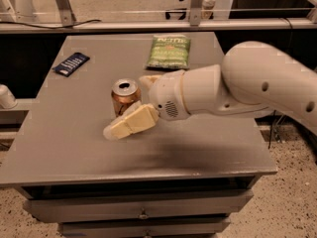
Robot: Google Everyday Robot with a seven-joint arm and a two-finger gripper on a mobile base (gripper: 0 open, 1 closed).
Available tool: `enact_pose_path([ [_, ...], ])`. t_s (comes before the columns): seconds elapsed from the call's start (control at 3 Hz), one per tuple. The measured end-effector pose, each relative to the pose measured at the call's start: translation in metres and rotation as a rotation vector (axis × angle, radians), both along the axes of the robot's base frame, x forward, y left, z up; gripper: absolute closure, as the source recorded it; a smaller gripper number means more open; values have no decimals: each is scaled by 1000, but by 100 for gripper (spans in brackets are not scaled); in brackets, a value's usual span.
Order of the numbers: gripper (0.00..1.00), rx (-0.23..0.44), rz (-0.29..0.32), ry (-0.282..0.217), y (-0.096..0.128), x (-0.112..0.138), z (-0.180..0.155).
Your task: Knock orange can over
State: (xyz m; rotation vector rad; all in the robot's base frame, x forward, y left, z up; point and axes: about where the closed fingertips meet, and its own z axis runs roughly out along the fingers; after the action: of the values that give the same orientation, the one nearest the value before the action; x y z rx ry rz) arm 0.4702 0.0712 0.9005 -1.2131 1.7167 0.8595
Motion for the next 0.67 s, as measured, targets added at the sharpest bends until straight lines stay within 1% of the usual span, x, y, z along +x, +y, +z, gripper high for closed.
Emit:
enact_pose_path([
  [0.33,0,99,-16,-16,18,9,-10],
  [0.67,18,175,-48,-34,29,16,-17],
])
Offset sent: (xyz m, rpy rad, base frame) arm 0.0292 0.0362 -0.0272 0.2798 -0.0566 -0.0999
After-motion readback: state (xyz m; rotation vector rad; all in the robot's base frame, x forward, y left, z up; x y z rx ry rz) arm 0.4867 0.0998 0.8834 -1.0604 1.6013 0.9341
